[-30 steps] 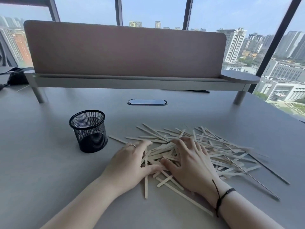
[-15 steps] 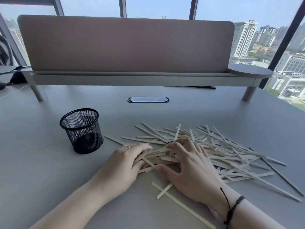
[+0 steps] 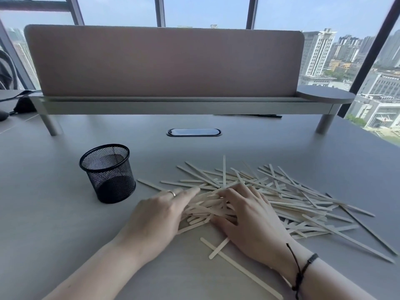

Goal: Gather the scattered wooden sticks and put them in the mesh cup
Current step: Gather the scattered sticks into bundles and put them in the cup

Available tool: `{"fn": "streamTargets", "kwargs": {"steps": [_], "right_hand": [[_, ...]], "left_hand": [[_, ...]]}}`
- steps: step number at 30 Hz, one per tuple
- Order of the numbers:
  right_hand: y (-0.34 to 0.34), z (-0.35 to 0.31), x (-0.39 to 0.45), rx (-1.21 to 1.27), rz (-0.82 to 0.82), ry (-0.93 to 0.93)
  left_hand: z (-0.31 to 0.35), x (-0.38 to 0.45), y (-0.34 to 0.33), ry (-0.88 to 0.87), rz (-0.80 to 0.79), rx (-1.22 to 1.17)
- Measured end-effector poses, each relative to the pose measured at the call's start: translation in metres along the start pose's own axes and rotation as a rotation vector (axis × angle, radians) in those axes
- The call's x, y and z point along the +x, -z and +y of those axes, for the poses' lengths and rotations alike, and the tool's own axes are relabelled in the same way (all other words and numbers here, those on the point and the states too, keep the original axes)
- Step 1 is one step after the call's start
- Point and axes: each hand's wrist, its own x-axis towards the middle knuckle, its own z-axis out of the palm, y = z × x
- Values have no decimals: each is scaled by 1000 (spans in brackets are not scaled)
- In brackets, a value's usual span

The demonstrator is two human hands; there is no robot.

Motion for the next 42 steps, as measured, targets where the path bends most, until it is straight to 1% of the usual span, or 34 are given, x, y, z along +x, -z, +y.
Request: {"fn": "streamTargets", "kwargs": {"steps": [3,7,11,14,15,19,20,21,25,29,31,36,42], "right_hand": [[0,2,2,19,7,-3],[-2,3,3,67,27,-6],[-2,2,4,184,106,-24],[-1,1,4,286,129,-22],[0,1,3,313,136,-13],[1,-2,2,383,205,-10],[1,-2,2,388,225,-13],[0,-1,2,393,234,-17],[-1,0,3,437,217,-7],[-1,-1,3,453,212,6],[-2,-1,3,454,219,6],[-1,-3,3,482,268,-19],[-2,-2,4,485,275,-50]], "left_hand": [[-4,0,3,13,6,82],[-10,1,6,54,41,116],[-9,3,11,136,56,57],[-6,1,11,175,62,7],[-5,0,10,184,24,3],[4,0,9,215,-324,41],[6,0,10,218,-366,37],[8,1,10,220,-367,29],[6,1,9,182,-260,21],[8,0,6,142,-267,22],[10,0,5,123,-278,57],[11,1,2,45,-246,121],[13,0,2,75,-207,261]]}}
